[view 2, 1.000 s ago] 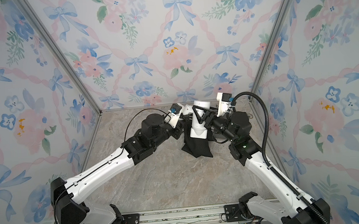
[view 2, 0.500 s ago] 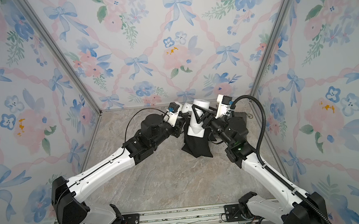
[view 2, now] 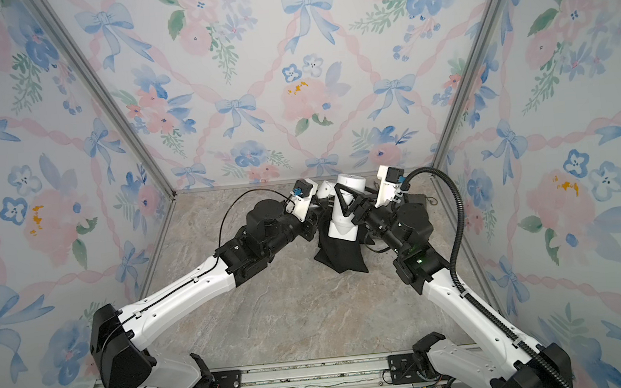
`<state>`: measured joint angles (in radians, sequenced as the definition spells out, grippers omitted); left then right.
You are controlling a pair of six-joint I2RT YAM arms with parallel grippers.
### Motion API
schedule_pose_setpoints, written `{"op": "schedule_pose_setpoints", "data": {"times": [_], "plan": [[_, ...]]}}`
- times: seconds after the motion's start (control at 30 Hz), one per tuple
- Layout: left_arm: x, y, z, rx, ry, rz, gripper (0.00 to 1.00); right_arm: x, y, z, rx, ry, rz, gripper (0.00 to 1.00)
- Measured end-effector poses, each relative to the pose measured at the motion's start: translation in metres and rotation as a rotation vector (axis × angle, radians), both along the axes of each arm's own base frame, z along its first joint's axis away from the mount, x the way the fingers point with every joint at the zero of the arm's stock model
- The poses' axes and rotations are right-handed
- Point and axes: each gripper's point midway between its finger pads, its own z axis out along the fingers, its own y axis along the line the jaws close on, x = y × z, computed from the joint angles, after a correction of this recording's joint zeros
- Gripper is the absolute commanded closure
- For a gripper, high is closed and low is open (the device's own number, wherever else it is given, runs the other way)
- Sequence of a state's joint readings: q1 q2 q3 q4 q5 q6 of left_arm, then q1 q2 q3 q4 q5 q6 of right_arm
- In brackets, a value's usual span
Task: Pack away hair dryers
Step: Fold the hair dryer.
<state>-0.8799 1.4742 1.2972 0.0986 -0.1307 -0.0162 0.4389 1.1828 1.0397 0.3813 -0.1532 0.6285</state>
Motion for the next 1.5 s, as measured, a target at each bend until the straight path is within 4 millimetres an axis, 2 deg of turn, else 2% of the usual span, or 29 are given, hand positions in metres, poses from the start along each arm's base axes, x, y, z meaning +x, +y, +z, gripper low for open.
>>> {"op": "schedule_pose_setpoints", "data": {"times": [0.17, 0.4, 0.83, 1.0, 1.17, 1.27, 1.37, 1.5], "plan": [[-0.005, 0.001, 0.002, -0.047, 0.025, -0.008, 0.51, -0.002, 0.002, 0.004, -0.044, 0.014, 0.027, 0.72], [-0.023, 0.007, 0.024, -0.149, 0.029, -0.037, 0.42, -0.01, 0.006, 0.019, -0.075, 0.005, 0.078, 0.72], [-0.035, 0.01, 0.024, -0.171, 0.046, -0.062, 0.31, -0.01, 0.006, 0.01, -0.107, 0.035, 0.101, 0.72], [-0.043, 0.009, 0.04, -0.213, 0.02, -0.092, 0.28, -0.007, 0.003, -0.001, -0.138, 0.05, 0.094, 0.73], [-0.06, 0.007, 0.061, -0.26, -0.015, -0.158, 0.25, -0.006, 0.003, -0.03, -0.194, 0.086, 0.109, 0.73], [-0.068, 0.017, 0.071, -0.284, -0.035, -0.166, 0.25, -0.006, 0.002, -0.042, -0.221, 0.091, 0.121, 0.73], [-0.07, 0.033, 0.077, -0.307, -0.042, -0.153, 0.24, -0.009, -0.001, -0.044, -0.232, 0.078, 0.134, 0.73], [-0.051, 0.069, 0.073, -0.35, -0.016, -0.067, 0.24, -0.017, -0.003, -0.036, -0.229, 0.034, 0.16, 0.73]]}}
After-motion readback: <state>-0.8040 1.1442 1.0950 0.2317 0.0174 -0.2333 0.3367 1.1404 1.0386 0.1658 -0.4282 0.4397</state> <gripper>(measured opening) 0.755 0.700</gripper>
